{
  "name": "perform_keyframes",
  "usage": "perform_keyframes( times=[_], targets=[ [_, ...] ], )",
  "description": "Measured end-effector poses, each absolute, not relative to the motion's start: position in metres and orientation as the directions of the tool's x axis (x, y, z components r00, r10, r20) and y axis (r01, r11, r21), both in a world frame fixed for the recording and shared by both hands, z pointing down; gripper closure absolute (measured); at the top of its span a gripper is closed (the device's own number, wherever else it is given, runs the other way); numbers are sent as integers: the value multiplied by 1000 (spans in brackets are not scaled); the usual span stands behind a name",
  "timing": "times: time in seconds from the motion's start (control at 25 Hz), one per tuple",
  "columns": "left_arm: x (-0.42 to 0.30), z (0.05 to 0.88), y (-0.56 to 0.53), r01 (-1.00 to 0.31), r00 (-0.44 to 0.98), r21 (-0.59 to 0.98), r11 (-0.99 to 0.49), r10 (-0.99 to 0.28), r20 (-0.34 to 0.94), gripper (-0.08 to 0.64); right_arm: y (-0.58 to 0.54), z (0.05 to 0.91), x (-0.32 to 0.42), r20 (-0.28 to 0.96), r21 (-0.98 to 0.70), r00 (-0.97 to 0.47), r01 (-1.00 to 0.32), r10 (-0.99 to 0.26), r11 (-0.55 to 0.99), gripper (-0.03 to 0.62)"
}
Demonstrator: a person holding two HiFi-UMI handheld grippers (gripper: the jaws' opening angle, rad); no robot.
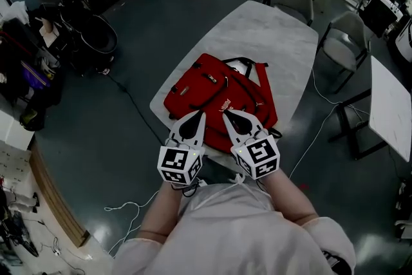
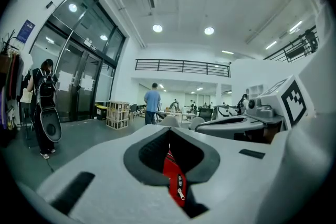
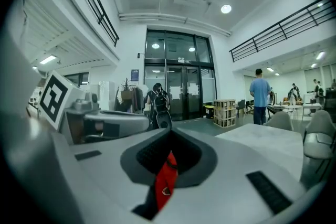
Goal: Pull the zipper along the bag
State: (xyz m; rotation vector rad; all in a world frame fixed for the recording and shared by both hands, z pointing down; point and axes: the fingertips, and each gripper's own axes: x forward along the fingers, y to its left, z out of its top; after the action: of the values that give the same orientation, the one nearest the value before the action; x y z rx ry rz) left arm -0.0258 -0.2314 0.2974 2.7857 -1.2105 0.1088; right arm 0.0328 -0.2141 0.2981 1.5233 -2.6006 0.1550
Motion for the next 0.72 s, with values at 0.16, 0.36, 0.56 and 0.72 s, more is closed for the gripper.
perform_keyframes(
  times=[0.16,0.36,0.56,0.72],
  targets=[
    [-24,306,-231,-729,682,49,-683,-718,136,540,-214,301,38,142,-38,-457,-889,-878,456,566],
    [-24,312,-230,-728,683,58,-683,-716,144,540,-214,312,42,170,-47,-432,-901,-886,431,566],
    [-24,318,-231,-725,683,48,-687,-710,172,540,-213,315,38,184,-56,-442,-896,-878,440,566],
    [-24,318,-231,-718,690,47,-694,-702,176,538,-214,314,34,187,-54,-444,-895,-876,442,566]
  ],
)
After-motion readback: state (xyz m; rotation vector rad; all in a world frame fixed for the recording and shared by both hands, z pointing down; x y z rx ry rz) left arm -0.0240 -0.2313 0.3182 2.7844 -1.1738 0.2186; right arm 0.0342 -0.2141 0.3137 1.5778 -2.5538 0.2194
